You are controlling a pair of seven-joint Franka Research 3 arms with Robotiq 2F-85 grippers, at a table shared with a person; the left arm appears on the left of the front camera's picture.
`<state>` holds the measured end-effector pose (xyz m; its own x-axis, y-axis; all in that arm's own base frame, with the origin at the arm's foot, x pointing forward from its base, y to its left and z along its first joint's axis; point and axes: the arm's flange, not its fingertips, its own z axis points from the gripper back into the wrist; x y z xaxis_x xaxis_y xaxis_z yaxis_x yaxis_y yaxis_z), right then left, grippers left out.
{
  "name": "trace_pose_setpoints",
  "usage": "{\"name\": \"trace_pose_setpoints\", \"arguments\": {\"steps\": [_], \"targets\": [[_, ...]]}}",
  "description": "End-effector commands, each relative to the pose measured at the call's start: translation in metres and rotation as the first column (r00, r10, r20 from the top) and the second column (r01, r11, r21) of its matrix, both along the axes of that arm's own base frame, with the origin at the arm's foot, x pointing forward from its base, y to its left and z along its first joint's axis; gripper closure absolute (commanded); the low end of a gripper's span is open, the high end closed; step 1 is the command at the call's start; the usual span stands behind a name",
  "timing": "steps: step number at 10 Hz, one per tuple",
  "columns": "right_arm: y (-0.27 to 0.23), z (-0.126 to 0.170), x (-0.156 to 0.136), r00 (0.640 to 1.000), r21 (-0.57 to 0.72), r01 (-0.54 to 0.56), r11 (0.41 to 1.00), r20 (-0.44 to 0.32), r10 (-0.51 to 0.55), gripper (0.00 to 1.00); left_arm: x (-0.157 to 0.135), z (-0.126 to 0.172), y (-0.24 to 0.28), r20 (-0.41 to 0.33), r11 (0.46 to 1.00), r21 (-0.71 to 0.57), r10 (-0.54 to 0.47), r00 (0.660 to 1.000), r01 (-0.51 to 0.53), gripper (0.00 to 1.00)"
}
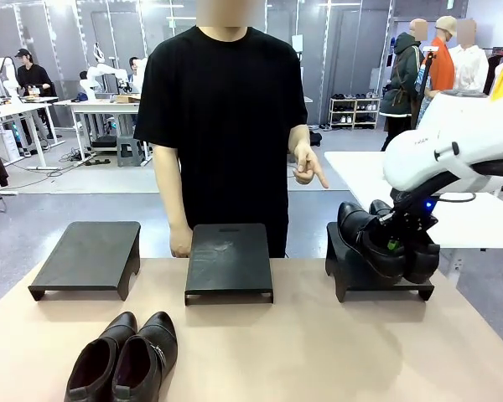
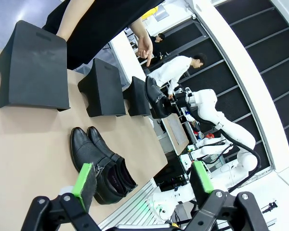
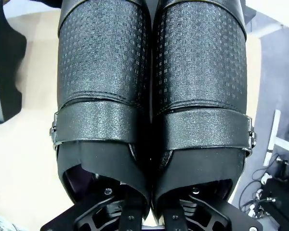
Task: Place the shoes on the stand as instructed by the person.
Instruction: Pick up one pair of Shoes and place it on the Shoes Stand indicated by the person.
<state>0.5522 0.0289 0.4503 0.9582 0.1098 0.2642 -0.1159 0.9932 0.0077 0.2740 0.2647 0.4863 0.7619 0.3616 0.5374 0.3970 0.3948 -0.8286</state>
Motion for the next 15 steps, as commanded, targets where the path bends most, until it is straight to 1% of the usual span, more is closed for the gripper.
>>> {"name": "trace_pose_setpoints", "arguments": {"steps": [1, 4, 6, 10, 12, 14, 15], "targets": [[0.000, -0.002, 0.015, 0.997, 0.000, 0.002, 1.000, 0.073, -0.002, 0.92, -0.002, 0.001, 0.002, 0.009, 1.000, 0.004, -0.014, 1.000, 0.014, 0.00], [-0.005, -0.024, 0.030, 0.993, 0.011, 0.032, 0.999, 0.111, -0.033, 0.92, -0.002, 0.001, 0.002, 0.009, 1.000, 0.004, -0.014, 1.000, 0.014, 0.00], [-0.008, -0.030, 0.036, 0.985, 0.000, 0.039, 0.999, 0.166, -0.039, 0.92, -0.002, 0.001, 0.002, 0.009, 1.000, 0.004, -0.014, 1.000, 0.014, 0.00], [-0.008, -0.038, 0.037, 0.987, 0.007, 0.045, 0.999, 0.152, -0.046, 0.92, -0.002, 0.001, 0.002, 0.009, 1.000, 0.004, -0.014, 1.000, 0.014, 0.00], [-0.011, -0.040, 0.039, 0.985, 0.021, 0.055, 0.998, 0.166, -0.057, 0.92, -0.002, 0.001, 0.002, 0.009, 1.000, 0.004, -0.014, 1.000, 0.014, 0.00], [-0.014, -0.043, 0.040, 0.985, 0.038, 0.065, 0.997, 0.159, -0.070, 0.92, -0.002, 0.001, 0.002, 0.009, 1.000, 0.004, -0.014, 1.000, 0.014, 0.00], [-0.015, -0.043, 0.040, 0.985, 0.044, 0.065, 0.997, 0.158, -0.071, 0.85, -0.002, 0.001, 0.002, 0.009, 1.000, 0.004, -0.014, 1.000, 0.014, 0.00]]}}
